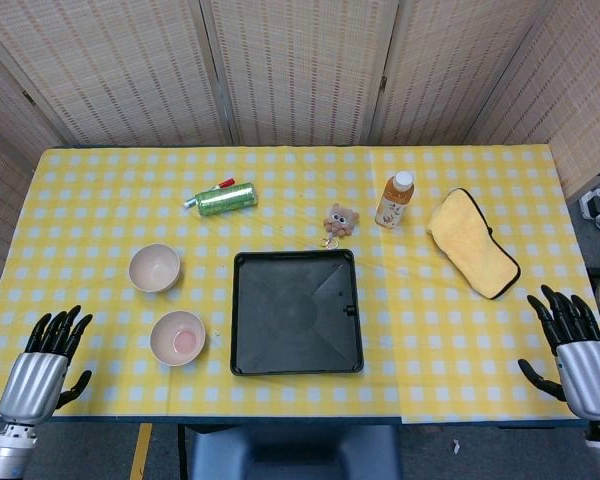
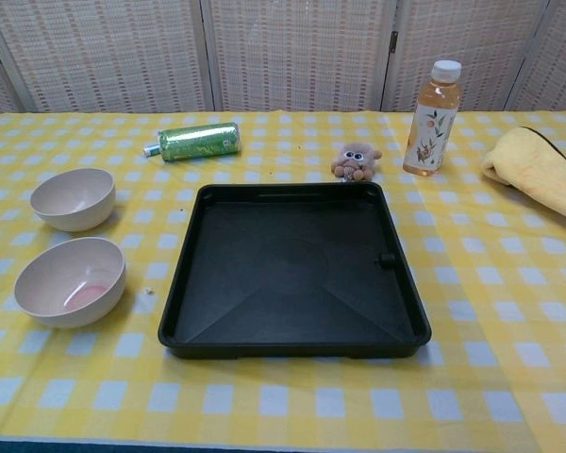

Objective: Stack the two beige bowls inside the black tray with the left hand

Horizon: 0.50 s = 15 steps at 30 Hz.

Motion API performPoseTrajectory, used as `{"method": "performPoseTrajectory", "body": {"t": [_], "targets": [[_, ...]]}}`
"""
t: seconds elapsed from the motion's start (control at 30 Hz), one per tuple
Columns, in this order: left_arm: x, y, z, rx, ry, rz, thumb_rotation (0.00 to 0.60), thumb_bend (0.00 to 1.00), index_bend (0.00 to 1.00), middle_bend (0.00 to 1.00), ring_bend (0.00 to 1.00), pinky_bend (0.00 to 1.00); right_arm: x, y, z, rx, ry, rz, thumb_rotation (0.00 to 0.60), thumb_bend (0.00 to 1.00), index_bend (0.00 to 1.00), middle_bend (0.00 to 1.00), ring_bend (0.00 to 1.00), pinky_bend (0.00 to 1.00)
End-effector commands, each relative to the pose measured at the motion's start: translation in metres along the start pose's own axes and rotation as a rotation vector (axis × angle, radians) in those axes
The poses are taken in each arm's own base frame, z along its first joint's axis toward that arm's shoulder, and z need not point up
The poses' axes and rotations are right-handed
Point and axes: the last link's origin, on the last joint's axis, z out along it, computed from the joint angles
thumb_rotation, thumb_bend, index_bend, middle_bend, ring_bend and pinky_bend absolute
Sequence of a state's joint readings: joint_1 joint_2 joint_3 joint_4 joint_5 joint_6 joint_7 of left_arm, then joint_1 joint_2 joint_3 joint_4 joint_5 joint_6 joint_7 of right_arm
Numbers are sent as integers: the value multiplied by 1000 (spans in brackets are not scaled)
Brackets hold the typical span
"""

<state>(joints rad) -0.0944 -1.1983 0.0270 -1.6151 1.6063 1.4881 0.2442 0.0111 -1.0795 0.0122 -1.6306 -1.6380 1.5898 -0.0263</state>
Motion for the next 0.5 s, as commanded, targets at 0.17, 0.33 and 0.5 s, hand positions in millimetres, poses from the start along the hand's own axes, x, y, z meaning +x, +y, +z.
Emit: {"method": "performPoseTrajectory", "body": {"t": [0.17,0.33,0.5], "targets": [[1,0,2,-11,-12,-15,600,354,0,1,0,0,2,1,-3,5,2,10,600,280,0,0,0,0],[-4,7,-3,-36,-19,2,600,354,0,29,0,28,2,-1,-7,21,5,1,600,280,0,0,0,0],[-13,15,-3,-66,-33,18,600,354,23,315,270,369,0,-4,-4,-1,4,-15,600,281,0,0,0,0]]}}
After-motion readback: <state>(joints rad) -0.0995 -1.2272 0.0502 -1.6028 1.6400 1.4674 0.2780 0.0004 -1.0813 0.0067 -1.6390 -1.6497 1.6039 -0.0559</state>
